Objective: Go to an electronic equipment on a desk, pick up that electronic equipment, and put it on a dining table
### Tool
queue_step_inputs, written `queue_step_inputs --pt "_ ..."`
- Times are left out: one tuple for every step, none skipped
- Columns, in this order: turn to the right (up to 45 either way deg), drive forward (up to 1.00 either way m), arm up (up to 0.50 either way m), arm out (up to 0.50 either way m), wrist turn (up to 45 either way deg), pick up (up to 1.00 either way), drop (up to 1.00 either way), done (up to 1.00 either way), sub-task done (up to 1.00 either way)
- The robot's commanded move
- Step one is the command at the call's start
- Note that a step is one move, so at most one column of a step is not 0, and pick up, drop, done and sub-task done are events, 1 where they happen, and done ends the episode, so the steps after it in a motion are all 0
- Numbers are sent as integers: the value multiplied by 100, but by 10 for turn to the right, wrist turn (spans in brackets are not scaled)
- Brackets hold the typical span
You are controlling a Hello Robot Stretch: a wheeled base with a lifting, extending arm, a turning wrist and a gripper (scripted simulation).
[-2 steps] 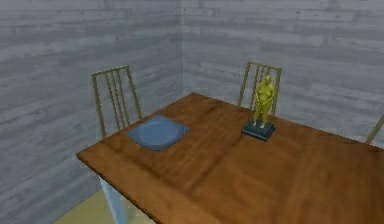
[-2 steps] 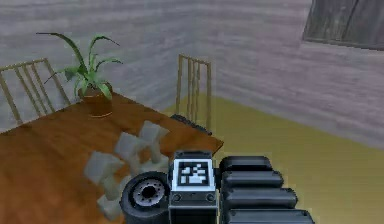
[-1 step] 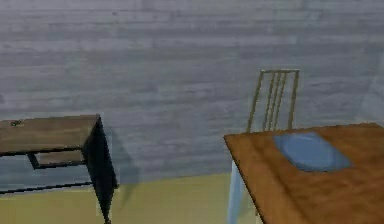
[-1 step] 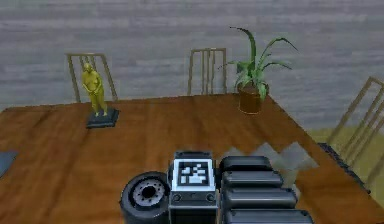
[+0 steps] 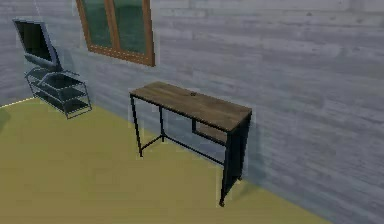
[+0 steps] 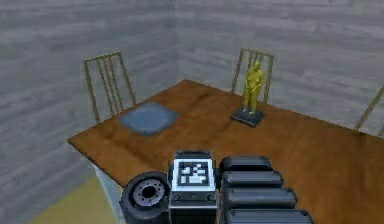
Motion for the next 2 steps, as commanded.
queue_step_inputs --pt "-150 0 0 0 0 0 0 0 0" --pt "-450 0 0 0 0 0 0 0 0"
